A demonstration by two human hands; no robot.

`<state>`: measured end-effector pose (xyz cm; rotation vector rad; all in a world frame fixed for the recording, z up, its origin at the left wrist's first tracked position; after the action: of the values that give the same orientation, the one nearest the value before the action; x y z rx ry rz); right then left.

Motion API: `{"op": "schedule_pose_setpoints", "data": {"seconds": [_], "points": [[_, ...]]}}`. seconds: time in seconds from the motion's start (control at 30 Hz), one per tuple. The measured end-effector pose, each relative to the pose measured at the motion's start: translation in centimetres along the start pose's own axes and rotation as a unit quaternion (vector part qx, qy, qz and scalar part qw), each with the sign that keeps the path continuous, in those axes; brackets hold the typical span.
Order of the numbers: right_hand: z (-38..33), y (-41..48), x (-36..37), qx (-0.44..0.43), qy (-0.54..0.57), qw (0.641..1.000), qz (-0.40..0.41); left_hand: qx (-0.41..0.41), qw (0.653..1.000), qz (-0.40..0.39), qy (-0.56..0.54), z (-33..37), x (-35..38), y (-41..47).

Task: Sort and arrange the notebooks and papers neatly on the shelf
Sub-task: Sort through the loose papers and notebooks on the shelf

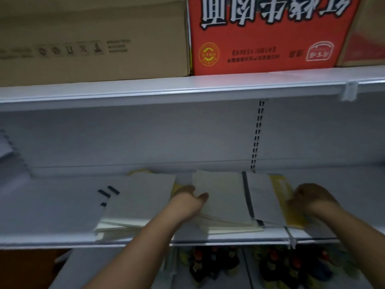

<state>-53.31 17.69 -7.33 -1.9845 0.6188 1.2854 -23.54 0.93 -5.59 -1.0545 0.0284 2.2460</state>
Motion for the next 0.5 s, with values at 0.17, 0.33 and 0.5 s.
{"op": "schedule_pose_setpoints", "data": {"seconds": [0.17,0.33,0.5], "points": [[-13.9,-2.0,0.7,-0.21,0.121,0.969,0.043,-0.07,0.967,0.091,0.227,-6.4,-8.0,-1.9],[-27.2,-4.4,6.3,-0.348,0.06,0.934,-0.047,-0.168,0.936,0.134,0.28,-13.5,-10.3,-5.1],[-31.2,-4.1,10.1,-0.338,-0.04,0.93,-0.135,-0.19,0.942,0.157,0.228,-15.1,-11.0,-7.2]]}}
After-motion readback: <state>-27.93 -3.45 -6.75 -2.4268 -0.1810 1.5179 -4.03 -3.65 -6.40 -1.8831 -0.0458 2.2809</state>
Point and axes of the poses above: each hand's wrist, its own y-axis towards the middle knuckle, its own x-axis out of the palm, z = x × y, the point moved 7 cm from there along y, towards the middle knuckle, and after that the axes turned 9 degrees about -z, right-handed, at the moved point
